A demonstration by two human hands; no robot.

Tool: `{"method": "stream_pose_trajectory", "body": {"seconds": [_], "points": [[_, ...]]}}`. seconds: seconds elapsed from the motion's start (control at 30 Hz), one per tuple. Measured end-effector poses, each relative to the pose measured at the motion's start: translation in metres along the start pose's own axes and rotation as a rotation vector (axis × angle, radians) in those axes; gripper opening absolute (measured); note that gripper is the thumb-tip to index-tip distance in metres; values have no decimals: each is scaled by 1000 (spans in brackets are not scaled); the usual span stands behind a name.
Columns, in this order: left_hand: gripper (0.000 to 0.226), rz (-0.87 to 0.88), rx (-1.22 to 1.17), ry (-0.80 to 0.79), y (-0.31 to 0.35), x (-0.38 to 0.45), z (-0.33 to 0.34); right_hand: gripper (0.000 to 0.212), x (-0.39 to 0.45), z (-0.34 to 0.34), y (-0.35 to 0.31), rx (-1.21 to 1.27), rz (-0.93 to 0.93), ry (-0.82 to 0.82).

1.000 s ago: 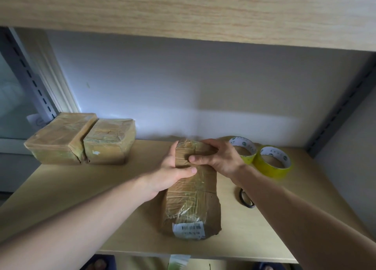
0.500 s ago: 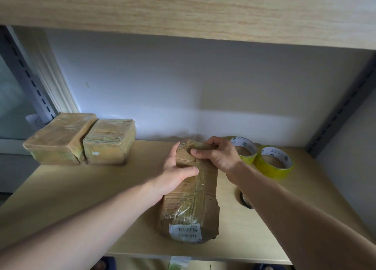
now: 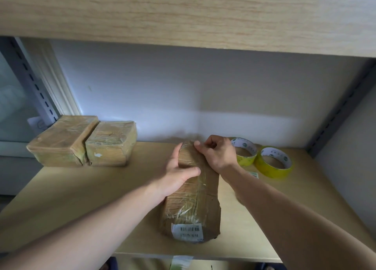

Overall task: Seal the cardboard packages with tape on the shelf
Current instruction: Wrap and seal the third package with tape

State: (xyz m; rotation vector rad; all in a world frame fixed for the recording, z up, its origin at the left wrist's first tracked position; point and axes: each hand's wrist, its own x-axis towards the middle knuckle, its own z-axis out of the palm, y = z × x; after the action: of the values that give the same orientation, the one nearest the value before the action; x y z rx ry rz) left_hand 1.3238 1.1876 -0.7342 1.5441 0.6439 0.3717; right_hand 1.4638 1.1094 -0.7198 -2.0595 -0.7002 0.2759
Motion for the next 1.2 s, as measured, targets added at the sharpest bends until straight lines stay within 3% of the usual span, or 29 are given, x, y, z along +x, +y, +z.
{"method": "stream_pose_trajectory", "body": {"seconds": [0.33,0.53,0.63,0.73,0.9,1.2], "points": [[120,21,45,33,-1,-3,1,24,5,0,-11,20,130,-20],[108,7,42,29,1,-4,3,22,-4,-11,3,542,210,-214],[113,3,32,39,3,-5,4,23,-8,-16,12,539,107,-288],[127,-3,8,41,1,-2,2,50,-11,-24,17,426,21,-412],[128,-34,11,47,0,-2,3,17,-9,-21,17,219,-61,-194],[126,-14,31,62,5,-5,6,13,-1,-9,6,338,179,-49]]}}
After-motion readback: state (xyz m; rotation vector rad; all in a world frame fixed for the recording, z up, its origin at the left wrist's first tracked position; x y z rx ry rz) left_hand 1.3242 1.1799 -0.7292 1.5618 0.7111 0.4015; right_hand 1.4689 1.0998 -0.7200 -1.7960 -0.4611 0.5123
